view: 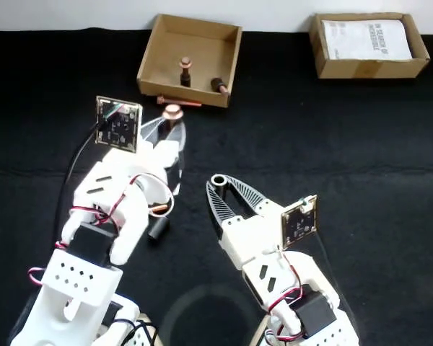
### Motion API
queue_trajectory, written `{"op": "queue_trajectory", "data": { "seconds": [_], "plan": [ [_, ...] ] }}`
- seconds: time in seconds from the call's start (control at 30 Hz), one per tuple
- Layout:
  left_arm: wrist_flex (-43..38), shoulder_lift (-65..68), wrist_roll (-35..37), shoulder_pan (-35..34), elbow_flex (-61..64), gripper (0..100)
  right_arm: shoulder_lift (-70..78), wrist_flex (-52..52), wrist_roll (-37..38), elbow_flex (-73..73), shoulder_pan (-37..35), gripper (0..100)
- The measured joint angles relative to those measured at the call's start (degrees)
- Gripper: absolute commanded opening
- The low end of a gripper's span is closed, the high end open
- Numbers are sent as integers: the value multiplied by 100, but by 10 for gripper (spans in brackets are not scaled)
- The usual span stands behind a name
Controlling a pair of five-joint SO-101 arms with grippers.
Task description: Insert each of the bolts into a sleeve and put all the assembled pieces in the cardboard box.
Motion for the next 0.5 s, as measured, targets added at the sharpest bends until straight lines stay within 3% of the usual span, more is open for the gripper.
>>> {"op": "queue_trajectory", "data": {
  "seconds": [0.13,0.5],
  "plan": [
    [-360,-18,0,273,0,9,0,0,0,0,0,6],
    [-387,-18,0,1187,0,9,0,0,0,9,0,6]
  ]
}}
